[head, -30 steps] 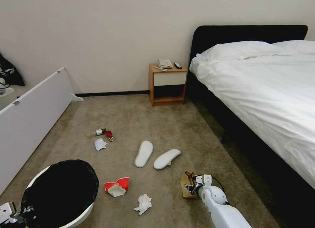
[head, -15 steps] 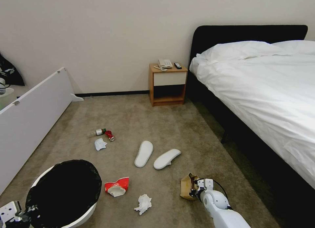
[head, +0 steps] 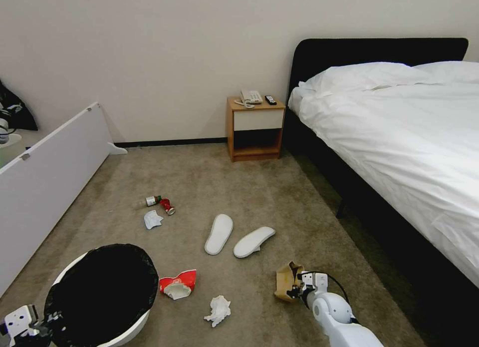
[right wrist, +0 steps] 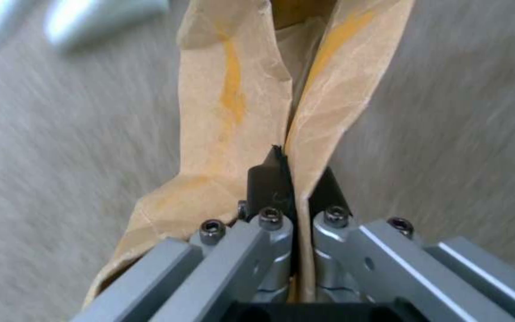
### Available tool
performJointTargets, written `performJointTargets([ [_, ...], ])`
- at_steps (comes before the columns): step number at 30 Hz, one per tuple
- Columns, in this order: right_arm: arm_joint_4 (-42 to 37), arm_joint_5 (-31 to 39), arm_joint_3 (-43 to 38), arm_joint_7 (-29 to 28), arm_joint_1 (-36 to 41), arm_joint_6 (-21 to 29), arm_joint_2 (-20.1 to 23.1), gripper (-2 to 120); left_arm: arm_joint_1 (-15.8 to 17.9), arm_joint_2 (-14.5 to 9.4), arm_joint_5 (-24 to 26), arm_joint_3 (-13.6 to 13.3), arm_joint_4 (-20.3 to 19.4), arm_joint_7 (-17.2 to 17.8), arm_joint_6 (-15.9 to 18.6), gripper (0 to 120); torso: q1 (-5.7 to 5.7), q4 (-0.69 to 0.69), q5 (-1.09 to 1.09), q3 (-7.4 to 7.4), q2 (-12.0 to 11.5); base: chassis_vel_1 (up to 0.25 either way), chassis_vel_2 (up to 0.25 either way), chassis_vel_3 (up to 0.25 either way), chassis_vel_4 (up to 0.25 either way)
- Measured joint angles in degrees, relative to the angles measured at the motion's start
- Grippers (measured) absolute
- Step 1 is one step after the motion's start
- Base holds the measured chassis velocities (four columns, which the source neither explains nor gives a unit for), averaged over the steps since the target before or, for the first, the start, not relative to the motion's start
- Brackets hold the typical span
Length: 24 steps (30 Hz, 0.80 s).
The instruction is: Pick up the trash bin and place the garbage on the floor into it.
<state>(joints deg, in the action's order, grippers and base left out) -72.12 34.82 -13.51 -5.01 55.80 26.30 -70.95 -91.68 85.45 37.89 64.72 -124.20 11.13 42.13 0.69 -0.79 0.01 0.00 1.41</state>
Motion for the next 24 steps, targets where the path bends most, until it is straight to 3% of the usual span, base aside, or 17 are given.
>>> performJointTargets([
  [2, -7.2, 2.22, -0.82, -0.13, 2.18, -1.12, 4.42, 0, 0.0, -0.34, 0.92, -0.45, -0.35, 0.87, 0.0, 2, 0.0, 0.0, 0.0, 0.0, 0.0, 0.0, 0.0, 0.0, 0.0],
  [4, -8.45, 2.68, -0.93, -0.19, 2.58, -1.44, 5.34, 0, 0.01, -0.42, 1.09, -0.6, -0.39, 1.03, -0.01, 2, 0.0, 0.0, 0.01, 0.0, 0.0, 0.0, 0.0, 0.0, 0.0],
  [5, -12.96, 4.45, -1.23, -0.53, 3.95, -2.31, 8.64, 0, 0.04, -0.55, 1.44, -0.99, -0.55, 1.31, 0.0, 2, 0.0, -0.02, -0.01, 0.0, 0.0, 0.0, 0.0, 0.0, 0.0],
  [8, -18.3, 6.67, -1.51, -0.99, 5.13, -2.89, 11.51, 0, 0.05, -0.64, 1.58, -1.29, -0.73, 1.4, -0.01, 2, 0.0, -0.03, -0.01, 0.0, 0.0, 0.0, 0.0, 0.0, 0.0],
  [10, -28.22, 11.37, -1.71, -2.36, 6.69, -3.76, 15.53, 0, 0.01, -0.88, 1.93, -1.87, -1.15, 1.45, 0.0, 2, 0.0, -0.01, -0.01, 0.0, 0.0, 0.0, 0.0, 0.0, 0.0],
  [16, -39.33, 16.27, -0.91, -4.32, 6.9, -4.26, 19.63, 0, -0.17, -1.05, 2.27, -2.06, -2.02, 1.47, -0.01, 2, 0.0, -0.02, 0.0, 0.0, 0.0, 0.0, 0.0, 0.0, 0.0],
  [19, -48.24, 20.01, 3.07, -5.84, 3.07, -3.86, 22.65, 0, -0.87, -0.93, 2.29, -2.06, -3.07, 1.36, 0.0, 2, 0.0, 0.01, -0.01, 0.0, 0.0, 0.0, 0.0, 0.0, 0.0],
  [24, -51.58, 21.78, 6.51, -6.22, -0.31, -3.68, 24.05, 0, -1.29, -0.69, 2.25, -2.0, -3.73, 1.34, 0.0, 2, 0.0, -0.01, -0.02, 0.0, 0.0, 0.0, 0.0, 0.0, 0.0],
])
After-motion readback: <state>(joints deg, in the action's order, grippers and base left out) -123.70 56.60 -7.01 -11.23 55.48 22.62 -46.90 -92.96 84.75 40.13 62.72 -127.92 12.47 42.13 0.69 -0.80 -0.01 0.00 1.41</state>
